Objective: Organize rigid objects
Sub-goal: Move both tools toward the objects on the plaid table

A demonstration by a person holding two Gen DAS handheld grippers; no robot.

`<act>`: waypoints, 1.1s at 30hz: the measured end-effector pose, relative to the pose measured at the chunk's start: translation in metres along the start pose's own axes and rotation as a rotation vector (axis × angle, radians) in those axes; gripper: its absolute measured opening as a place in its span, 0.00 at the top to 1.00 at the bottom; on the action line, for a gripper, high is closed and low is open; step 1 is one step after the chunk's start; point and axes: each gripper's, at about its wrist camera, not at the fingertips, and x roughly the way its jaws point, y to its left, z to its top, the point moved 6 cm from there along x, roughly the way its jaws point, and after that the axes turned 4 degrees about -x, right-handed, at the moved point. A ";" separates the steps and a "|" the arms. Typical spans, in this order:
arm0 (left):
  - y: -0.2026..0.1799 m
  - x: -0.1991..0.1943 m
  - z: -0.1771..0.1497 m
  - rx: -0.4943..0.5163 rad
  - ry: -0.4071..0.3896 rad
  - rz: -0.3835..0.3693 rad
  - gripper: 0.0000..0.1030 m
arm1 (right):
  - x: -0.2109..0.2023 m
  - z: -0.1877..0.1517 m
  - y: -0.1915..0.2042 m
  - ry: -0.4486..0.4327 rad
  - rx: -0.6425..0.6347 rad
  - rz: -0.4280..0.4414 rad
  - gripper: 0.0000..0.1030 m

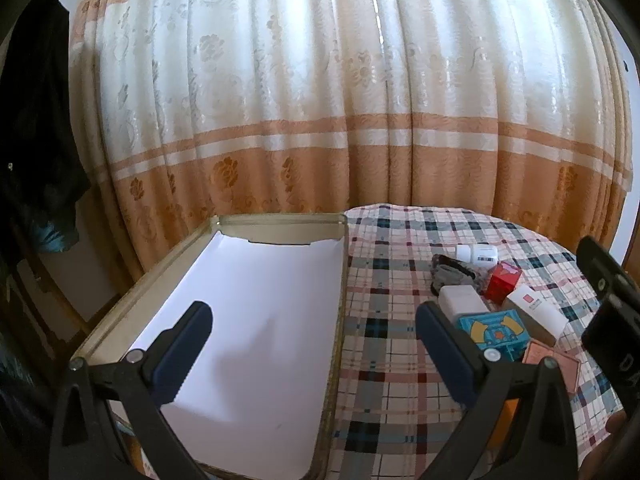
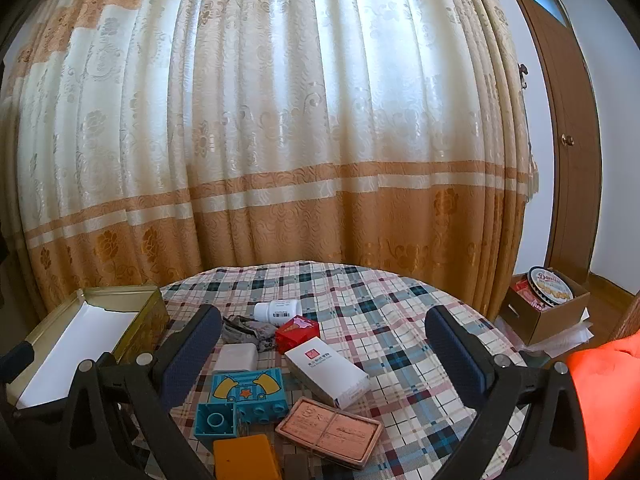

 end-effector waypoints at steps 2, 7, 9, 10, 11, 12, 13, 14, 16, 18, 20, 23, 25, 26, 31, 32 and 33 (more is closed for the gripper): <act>0.000 0.001 -0.001 -0.003 0.005 -0.001 0.00 | 0.001 0.001 0.000 0.000 0.002 -0.001 0.00; 0.000 0.001 -0.002 -0.001 0.008 0.000 0.00 | 0.001 -0.001 -0.001 0.003 0.004 -0.002 0.00; -0.002 0.001 -0.002 0.001 0.009 0.001 0.00 | 0.000 -0.002 -0.002 0.004 0.007 -0.002 0.00; -0.001 0.000 -0.002 0.001 0.009 0.001 0.00 | 0.000 -0.002 -0.002 0.005 0.007 -0.002 0.00; -0.002 0.001 -0.001 0.001 0.009 0.002 0.00 | 0.000 -0.002 -0.002 0.005 0.008 -0.003 0.00; -0.001 0.001 -0.001 0.001 0.009 0.001 0.00 | 0.000 -0.002 -0.002 0.006 0.009 -0.003 0.00; -0.002 0.000 -0.001 0.002 0.008 0.001 0.00 | 0.001 -0.002 -0.002 0.006 0.011 -0.003 0.00; -0.001 0.001 -0.001 0.002 0.010 0.000 0.00 | 0.001 -0.002 -0.002 0.006 0.011 -0.003 0.00; -0.002 0.001 -0.001 0.005 0.013 -0.001 0.00 | 0.001 -0.002 -0.002 0.006 0.011 -0.003 0.00; -0.003 0.003 -0.003 0.009 0.033 -0.005 0.00 | 0.001 -0.002 -0.002 0.006 0.011 -0.003 0.00; -0.006 0.006 -0.007 0.016 0.066 -0.014 0.00 | 0.001 -0.002 -0.002 0.006 0.011 -0.003 0.00; -0.008 0.010 -0.011 0.020 0.104 -0.016 0.00 | 0.001 -0.002 -0.003 0.007 0.011 -0.005 0.00; -0.008 0.004 -0.010 0.018 0.078 -0.018 0.00 | 0.002 -0.002 -0.003 0.008 0.014 -0.004 0.00; -0.008 0.002 -0.010 0.020 0.073 -0.019 0.00 | 0.002 -0.003 -0.004 0.015 0.017 -0.003 0.00; -0.016 0.000 -0.015 0.037 0.116 -0.043 0.00 | 0.010 -0.011 -0.006 0.099 0.000 0.015 0.00; -0.017 -0.001 -0.015 0.035 0.121 -0.048 0.00 | 0.011 -0.013 -0.007 0.122 -0.010 0.016 0.00; -0.019 -0.003 -0.016 0.031 0.125 -0.057 0.00 | 0.013 -0.016 -0.008 0.146 -0.015 0.024 0.00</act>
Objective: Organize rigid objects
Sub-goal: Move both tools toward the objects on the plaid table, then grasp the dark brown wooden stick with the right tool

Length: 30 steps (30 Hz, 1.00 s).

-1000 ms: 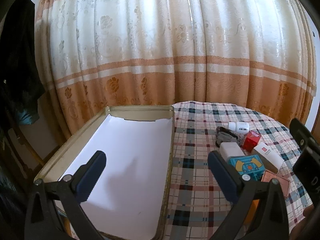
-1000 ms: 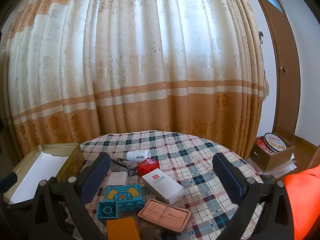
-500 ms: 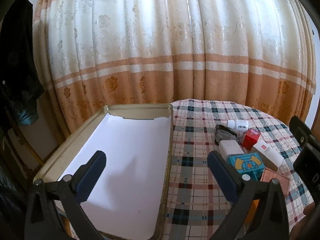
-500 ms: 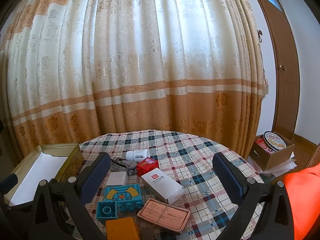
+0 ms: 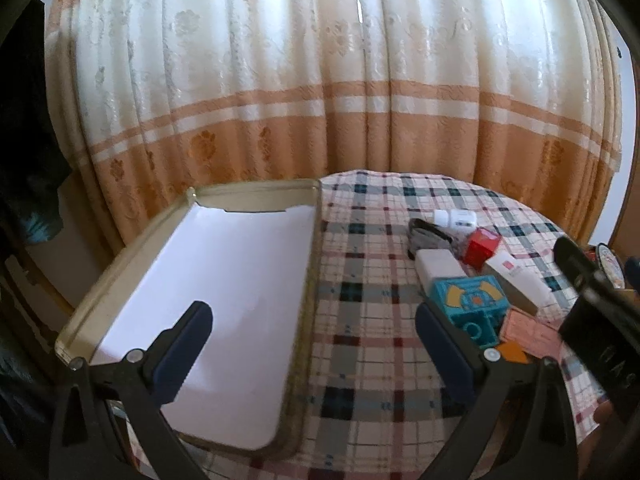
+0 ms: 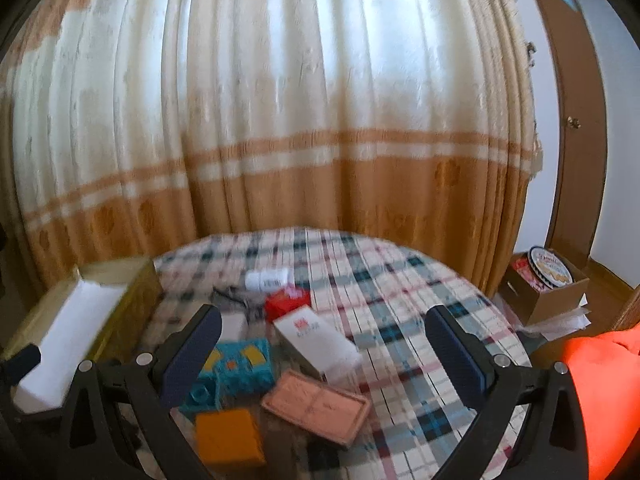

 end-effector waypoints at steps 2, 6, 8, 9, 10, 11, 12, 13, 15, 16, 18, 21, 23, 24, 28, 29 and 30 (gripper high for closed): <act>-0.003 -0.003 0.001 0.002 0.003 -0.012 0.00 | 0.002 -0.005 -0.005 0.034 0.002 0.010 0.00; -0.009 -0.005 -0.001 0.023 0.023 -0.031 0.00 | -0.003 -0.015 -0.018 0.081 0.024 0.030 0.00; -0.012 -0.006 -0.002 0.025 0.035 -0.051 0.00 | -0.008 -0.018 -0.023 0.094 0.026 0.037 0.00; -0.013 -0.007 -0.002 0.027 0.041 -0.059 0.00 | -0.009 -0.018 -0.024 0.097 0.024 0.039 0.00; -0.015 -0.008 -0.003 0.032 0.044 -0.066 0.00 | -0.012 -0.018 -0.025 0.097 0.020 0.042 0.00; -0.017 -0.009 -0.002 0.038 0.044 -0.067 0.00 | -0.015 -0.017 -0.025 0.095 0.014 0.045 0.00; -0.018 -0.010 -0.002 0.045 0.042 -0.067 0.00 | -0.015 -0.015 -0.025 0.093 0.007 0.045 0.00; -0.019 -0.012 -0.003 0.055 0.038 -0.069 0.00 | -0.017 -0.014 -0.026 0.090 -0.001 0.046 0.00; -0.019 -0.014 -0.004 0.067 0.041 -0.078 0.00 | -0.020 -0.016 -0.029 0.100 -0.011 0.055 0.00; -0.019 -0.016 -0.005 0.071 0.042 -0.083 0.00 | -0.021 -0.018 -0.030 0.108 -0.012 0.058 0.01; -0.018 -0.019 -0.009 0.080 0.043 -0.088 0.01 | -0.021 -0.024 -0.034 0.129 -0.008 0.063 0.01; -0.015 -0.021 -0.016 0.096 0.059 -0.090 0.03 | -0.022 -0.038 -0.039 0.171 0.000 0.079 0.10; -0.014 -0.023 -0.018 0.100 0.068 -0.097 0.05 | -0.021 -0.046 -0.038 0.208 -0.009 0.094 0.22; -0.014 -0.024 -0.019 0.101 0.072 -0.107 0.05 | -0.019 -0.051 -0.036 0.234 -0.011 0.110 0.25; -0.014 -0.028 -0.020 0.110 0.068 -0.111 0.05 | -0.017 -0.064 -0.028 0.295 0.007 0.172 0.32; -0.015 -0.029 -0.020 0.115 0.065 -0.111 0.05 | -0.018 -0.066 -0.026 0.301 0.006 0.182 0.32; -0.015 -0.030 -0.021 0.118 0.065 -0.110 0.05 | -0.019 -0.068 -0.022 0.309 0.003 0.198 0.32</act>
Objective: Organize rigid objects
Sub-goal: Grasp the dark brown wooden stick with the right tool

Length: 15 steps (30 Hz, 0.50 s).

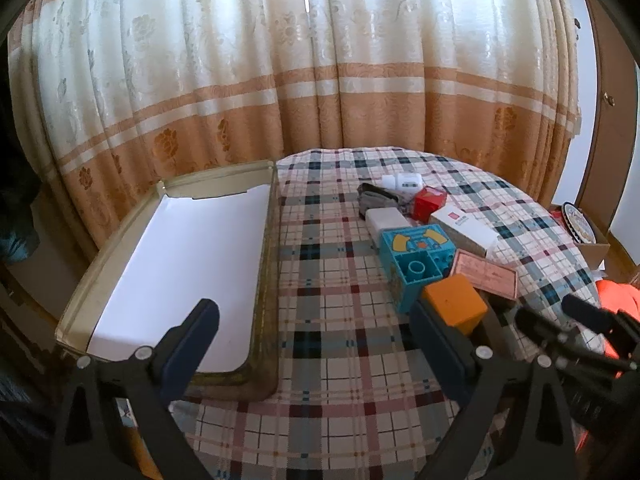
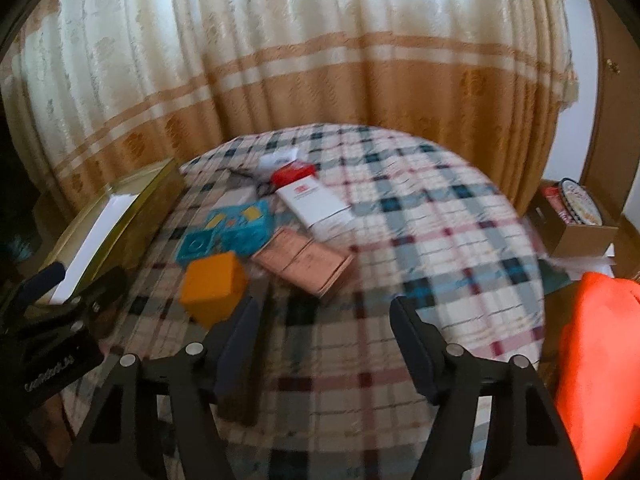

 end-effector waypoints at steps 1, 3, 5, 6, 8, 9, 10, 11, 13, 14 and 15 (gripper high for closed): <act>0.000 0.000 0.000 0.000 0.000 0.000 0.05 | 0.000 -0.003 0.005 0.009 -0.006 0.020 0.32; 0.000 -0.001 0.000 -0.007 0.002 -0.010 0.05 | 0.002 -0.007 0.017 0.023 -0.029 0.058 0.32; 0.000 -0.002 0.000 -0.011 0.007 -0.015 0.05 | 0.007 -0.011 0.025 0.047 -0.049 0.073 0.32; 0.000 -0.002 0.001 -0.009 0.004 -0.009 0.05 | 0.010 -0.014 0.028 0.065 -0.050 0.090 0.33; 0.000 -0.003 0.002 -0.006 0.005 -0.002 0.05 | 0.017 -0.017 0.030 0.091 -0.049 0.097 0.42; 0.000 -0.002 0.002 -0.007 0.008 -0.002 0.05 | 0.020 -0.018 0.030 0.106 -0.051 0.094 0.44; -0.001 -0.002 0.002 -0.008 0.013 -0.005 0.05 | 0.023 -0.018 0.030 0.113 -0.054 0.090 0.46; -0.001 -0.002 0.002 -0.005 0.015 -0.007 0.05 | 0.023 -0.017 0.031 0.108 -0.067 0.083 0.50; -0.005 -0.001 0.001 0.005 0.023 -0.009 0.05 | 0.026 -0.017 0.034 0.118 -0.089 0.089 0.53; -0.007 -0.001 0.001 0.009 0.029 -0.013 0.05 | 0.026 -0.017 0.036 0.119 -0.106 0.083 0.57; -0.009 -0.001 0.000 0.008 0.036 -0.024 0.06 | 0.026 -0.017 0.037 0.120 -0.127 0.085 0.60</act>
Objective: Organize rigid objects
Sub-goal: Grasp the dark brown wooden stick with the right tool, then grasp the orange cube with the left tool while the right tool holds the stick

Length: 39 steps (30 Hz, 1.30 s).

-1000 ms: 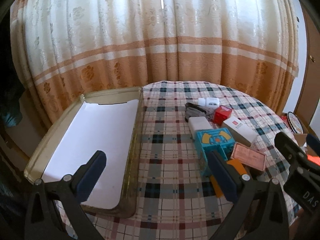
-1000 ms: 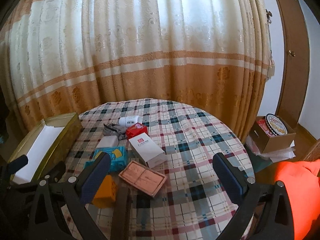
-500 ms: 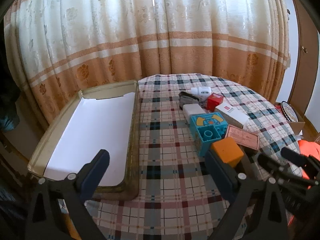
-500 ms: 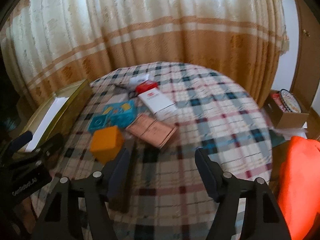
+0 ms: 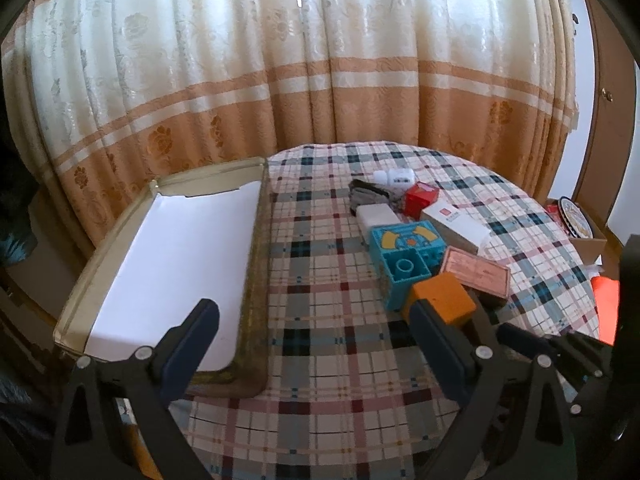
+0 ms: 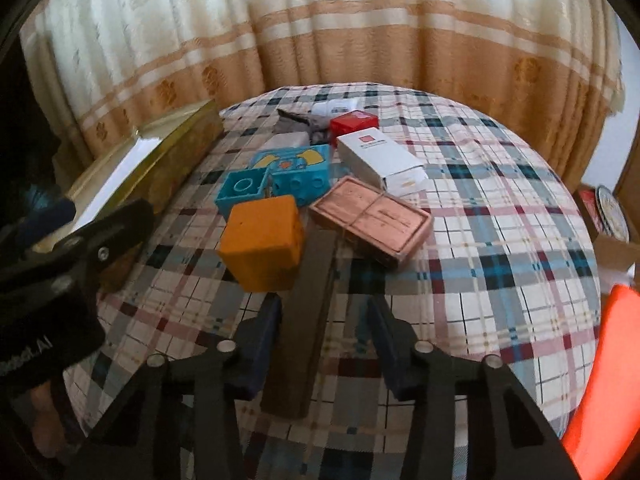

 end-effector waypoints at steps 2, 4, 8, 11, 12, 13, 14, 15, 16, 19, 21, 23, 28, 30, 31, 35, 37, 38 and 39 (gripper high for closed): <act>-0.005 0.002 -0.001 -0.001 0.019 -0.033 0.16 | -0.001 0.000 -0.001 -0.002 -0.012 -0.004 0.77; -0.008 0.005 -0.002 -0.004 0.045 -0.047 0.22 | -0.002 -0.001 -0.007 0.004 -0.014 -0.017 0.82; -0.019 0.006 -0.004 -0.007 0.070 -0.078 0.22 | -0.009 -0.004 -0.023 -0.005 0.024 -0.017 0.83; -0.030 0.007 -0.003 0.012 0.081 -0.094 0.22 | -0.017 -0.006 -0.033 -0.025 0.038 -0.023 0.83; -0.033 0.009 -0.003 0.011 0.094 -0.105 0.22 | -0.018 -0.005 -0.037 -0.029 0.056 -0.024 0.83; -0.036 0.011 -0.004 0.010 0.107 -0.118 0.24 | -0.019 -0.004 -0.038 -0.033 0.065 -0.021 0.83; -0.040 0.014 -0.005 0.008 0.122 -0.135 0.29 | -0.020 -0.002 -0.039 -0.042 0.069 -0.020 0.83; -0.044 0.017 -0.005 0.008 0.140 -0.143 0.31 | -0.023 -0.001 -0.040 -0.058 0.069 -0.029 0.83; -0.047 0.021 -0.006 0.006 0.155 -0.147 0.31 | -0.027 0.001 -0.041 -0.079 0.071 -0.040 0.83; -0.055 0.026 -0.005 -0.005 0.180 -0.178 0.31 | -0.038 0.006 -0.046 -0.141 0.091 -0.070 0.83; -0.062 0.028 -0.004 -0.001 0.185 -0.188 0.31 | -0.043 0.008 -0.052 -0.165 0.112 -0.091 0.83; -0.071 0.030 -0.003 0.014 0.189 -0.197 0.32 | -0.043 0.009 -0.058 -0.168 0.134 -0.101 0.83; -0.086 0.052 -0.008 0.044 0.262 -0.170 0.46 | -0.038 0.005 -0.069 -0.145 0.178 -0.106 0.83; -0.084 0.057 -0.011 0.029 0.284 -0.167 0.50 | -0.038 0.005 -0.070 -0.144 0.179 -0.105 0.83; -0.082 0.059 -0.013 0.025 0.293 -0.164 0.54 | -0.038 0.004 -0.070 -0.143 0.177 -0.105 0.83; -0.080 0.065 -0.018 0.018 0.314 -0.165 0.58 | -0.036 0.002 -0.071 -0.135 0.181 -0.100 0.83; -0.080 0.063 -0.019 0.037 0.299 -0.154 0.63 | -0.036 0.002 -0.072 -0.132 0.187 -0.101 0.83; -0.079 0.063 -0.019 0.034 0.297 -0.158 0.63 | -0.036 0.002 -0.071 -0.132 0.188 -0.104 0.83; -0.079 0.063 -0.019 0.031 0.297 -0.164 0.63 | -0.036 0.002 -0.070 -0.134 0.185 -0.107 0.83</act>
